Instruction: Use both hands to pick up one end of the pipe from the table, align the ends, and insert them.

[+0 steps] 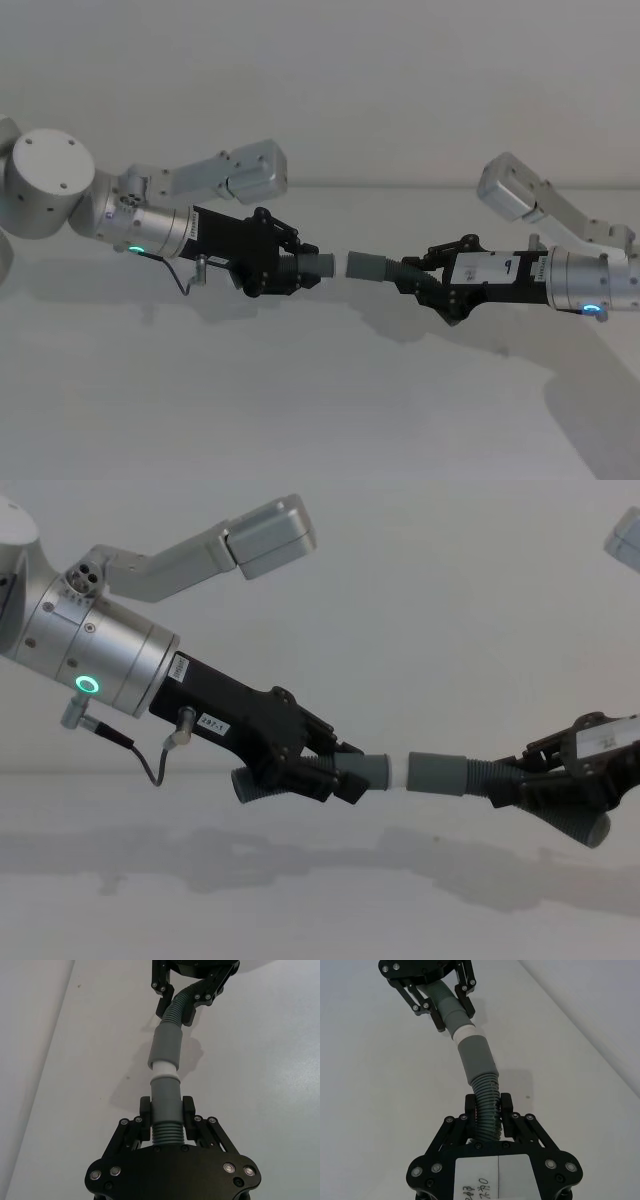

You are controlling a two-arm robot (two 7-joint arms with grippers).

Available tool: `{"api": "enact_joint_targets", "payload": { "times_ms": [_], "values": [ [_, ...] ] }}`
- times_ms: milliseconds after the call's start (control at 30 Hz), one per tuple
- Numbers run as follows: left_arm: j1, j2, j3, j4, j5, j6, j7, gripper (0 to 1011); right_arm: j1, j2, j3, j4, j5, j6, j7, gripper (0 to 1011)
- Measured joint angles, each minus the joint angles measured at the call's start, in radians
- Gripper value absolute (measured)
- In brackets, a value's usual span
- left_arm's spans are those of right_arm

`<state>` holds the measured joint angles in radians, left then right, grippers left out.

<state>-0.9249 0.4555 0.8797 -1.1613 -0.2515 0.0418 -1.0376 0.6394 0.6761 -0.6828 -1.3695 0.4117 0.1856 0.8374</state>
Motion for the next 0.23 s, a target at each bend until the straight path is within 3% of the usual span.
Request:
{"api": "enact_joint_targets", "payload": {
  "times_ms": [233],
  "values": [
    [0.001,0.003,0.001,-0.004,-0.002,0.001,0.001,365,0.0,0.001,-0.001,-0.001,0.001,-0.002,0.001,282]
  ]
}}
